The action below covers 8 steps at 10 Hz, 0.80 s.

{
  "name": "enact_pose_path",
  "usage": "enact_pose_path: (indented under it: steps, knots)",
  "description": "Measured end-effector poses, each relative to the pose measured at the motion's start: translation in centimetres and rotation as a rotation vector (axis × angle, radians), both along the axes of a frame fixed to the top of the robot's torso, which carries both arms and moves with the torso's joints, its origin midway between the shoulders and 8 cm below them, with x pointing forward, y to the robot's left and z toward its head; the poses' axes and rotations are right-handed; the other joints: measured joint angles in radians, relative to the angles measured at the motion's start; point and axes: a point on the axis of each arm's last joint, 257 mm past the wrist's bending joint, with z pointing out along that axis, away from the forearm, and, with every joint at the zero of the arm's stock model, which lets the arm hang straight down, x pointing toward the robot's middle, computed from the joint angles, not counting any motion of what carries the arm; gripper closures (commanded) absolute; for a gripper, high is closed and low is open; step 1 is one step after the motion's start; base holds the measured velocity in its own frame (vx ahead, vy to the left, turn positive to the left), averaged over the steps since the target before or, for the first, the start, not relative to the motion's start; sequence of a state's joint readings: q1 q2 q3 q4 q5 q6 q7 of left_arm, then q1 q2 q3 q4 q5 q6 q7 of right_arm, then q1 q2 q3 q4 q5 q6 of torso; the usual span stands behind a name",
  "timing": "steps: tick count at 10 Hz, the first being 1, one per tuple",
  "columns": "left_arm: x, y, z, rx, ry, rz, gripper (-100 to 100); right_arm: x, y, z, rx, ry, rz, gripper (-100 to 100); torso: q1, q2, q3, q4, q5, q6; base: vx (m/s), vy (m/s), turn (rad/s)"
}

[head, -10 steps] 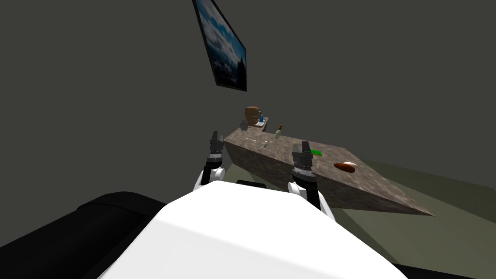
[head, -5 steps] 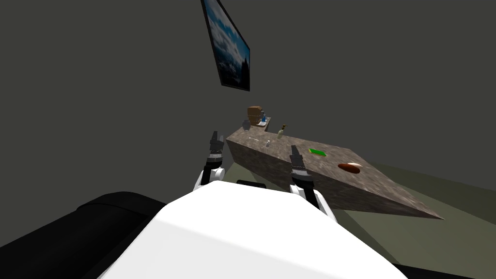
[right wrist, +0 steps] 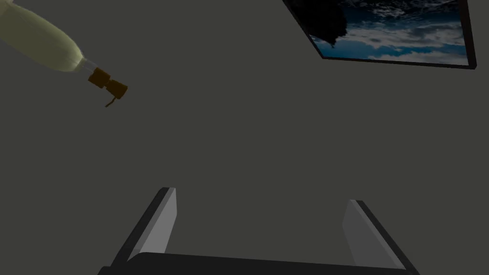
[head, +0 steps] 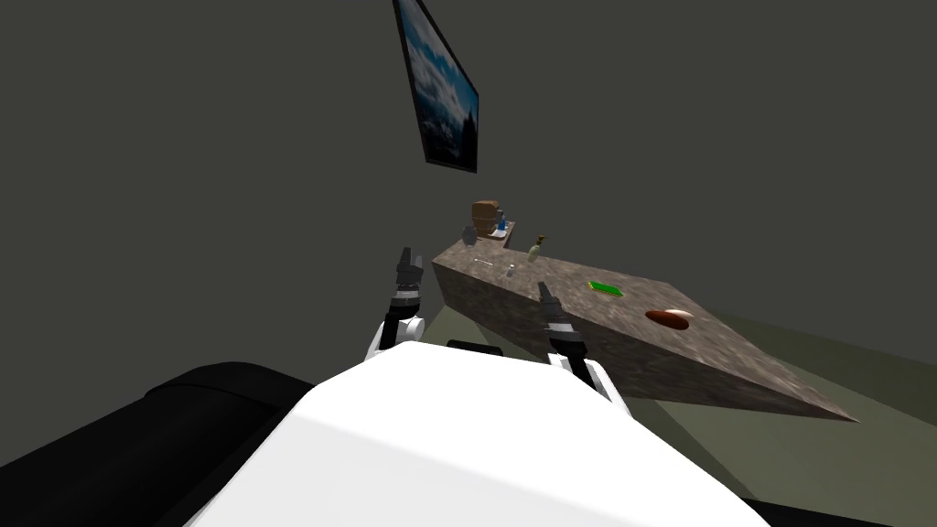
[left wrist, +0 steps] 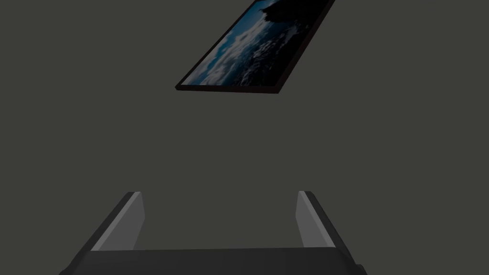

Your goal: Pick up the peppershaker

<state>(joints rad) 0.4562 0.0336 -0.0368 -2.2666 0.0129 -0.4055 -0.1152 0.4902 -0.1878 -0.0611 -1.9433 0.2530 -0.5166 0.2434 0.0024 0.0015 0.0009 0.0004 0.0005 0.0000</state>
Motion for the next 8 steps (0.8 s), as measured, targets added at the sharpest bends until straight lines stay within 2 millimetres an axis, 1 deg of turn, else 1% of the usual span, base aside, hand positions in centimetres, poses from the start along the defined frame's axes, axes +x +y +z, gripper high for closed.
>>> enact_pose_path:
  steps: [3,5,8]
  knots:
    - [0.0,0.0,0.0,0.000,0.000,0.000,0,0.3,-0.7,-3.5,-0.121,0.081,-0.033,-100,0.001,-0.002,-0.001,0.000,0.000,0.000,0.016,0.064,0.025]
    - [0.0,0.0,0.0,0.000,0.000,0.000,0,0.8,-0.9,-5.8,-0.205,0.129,-0.049,-100,0.002,-0.004,-0.002,-0.001,0.001,0.000,0.057,0.068,0.006]
    - [0.0,0.0,0.0,0.000,0.000,0.000,0,1.3,-1.9,-8.1,-0.296,0.177,-0.064,-100,0.000,-0.005,-0.003,-0.001,0.000,0.000,0.057,0.052,-0.006]
